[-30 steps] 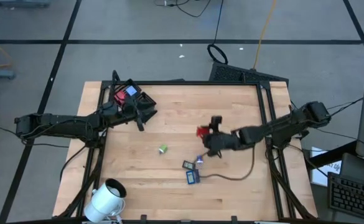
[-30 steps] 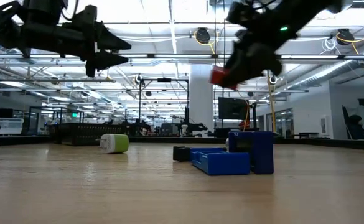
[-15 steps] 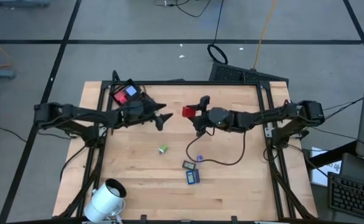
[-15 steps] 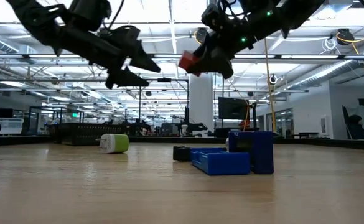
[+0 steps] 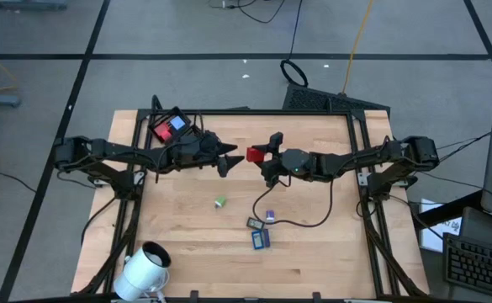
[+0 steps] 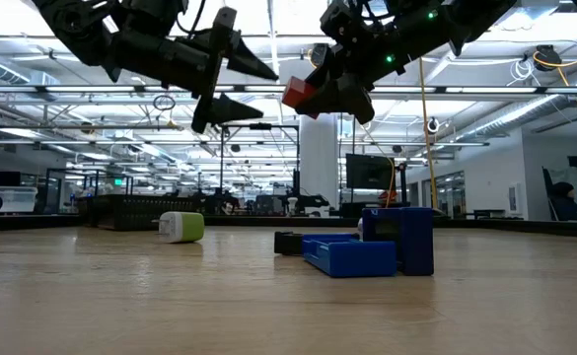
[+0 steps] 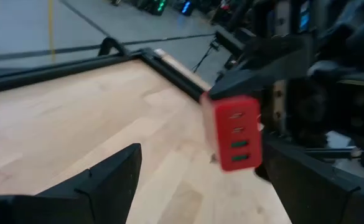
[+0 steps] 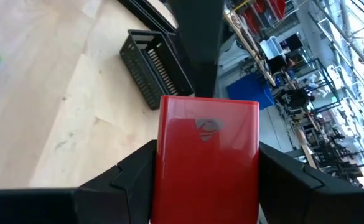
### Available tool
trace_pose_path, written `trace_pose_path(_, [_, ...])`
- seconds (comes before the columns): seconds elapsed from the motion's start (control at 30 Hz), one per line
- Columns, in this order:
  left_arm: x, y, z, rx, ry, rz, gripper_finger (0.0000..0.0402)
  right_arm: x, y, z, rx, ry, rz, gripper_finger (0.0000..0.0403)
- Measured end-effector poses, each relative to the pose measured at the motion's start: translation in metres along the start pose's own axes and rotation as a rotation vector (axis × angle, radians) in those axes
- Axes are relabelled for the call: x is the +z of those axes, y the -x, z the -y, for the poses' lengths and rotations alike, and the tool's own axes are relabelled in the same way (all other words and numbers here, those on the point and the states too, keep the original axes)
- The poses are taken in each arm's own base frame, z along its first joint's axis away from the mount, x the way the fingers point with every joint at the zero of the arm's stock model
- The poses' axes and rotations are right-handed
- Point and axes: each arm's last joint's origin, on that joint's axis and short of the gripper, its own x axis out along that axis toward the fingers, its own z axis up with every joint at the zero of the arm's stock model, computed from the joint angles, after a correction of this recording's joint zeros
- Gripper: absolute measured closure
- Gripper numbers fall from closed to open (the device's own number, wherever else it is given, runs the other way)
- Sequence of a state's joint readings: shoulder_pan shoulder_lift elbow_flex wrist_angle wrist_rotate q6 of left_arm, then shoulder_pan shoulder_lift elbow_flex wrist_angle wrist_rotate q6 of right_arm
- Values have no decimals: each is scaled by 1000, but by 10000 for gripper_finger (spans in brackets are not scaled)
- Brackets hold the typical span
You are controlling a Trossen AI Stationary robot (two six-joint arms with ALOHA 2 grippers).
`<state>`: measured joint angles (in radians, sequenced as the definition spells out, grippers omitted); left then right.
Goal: Pick & Place Office items
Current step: Put the red charger adapter into the top black bin
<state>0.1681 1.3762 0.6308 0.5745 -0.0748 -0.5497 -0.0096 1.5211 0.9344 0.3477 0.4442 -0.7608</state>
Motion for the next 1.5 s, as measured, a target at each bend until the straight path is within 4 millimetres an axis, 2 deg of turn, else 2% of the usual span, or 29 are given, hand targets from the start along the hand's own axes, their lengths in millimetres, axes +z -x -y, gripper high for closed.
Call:
trace_pose_path(0.27, [-7,-4,17,-59,-54,67,66,5,3,-5,15,-34,18,191])
trace_pose_path(0.4, [-16,-12,18,-71,-74,85,66,7,4,-7,18,-33,23,191])
trace_pose_path(0.83, [-17,-48,23,-55,-101,55,66,8,6,-9,23,-54,27,190])
trace_pose_path(1.23, [-18,-48,22,-51,-124,52,66,8,6,-9,24,-54,23,190])
trace_pose_path(1.37, [-14,-45,23,-48,-224,57,66,3,6,-12,6,-64,-63,190])
trace_pose_path(1.5, [3,-31,26,-28,-406,62,66,1,10,-11,24,-170,-86,190])
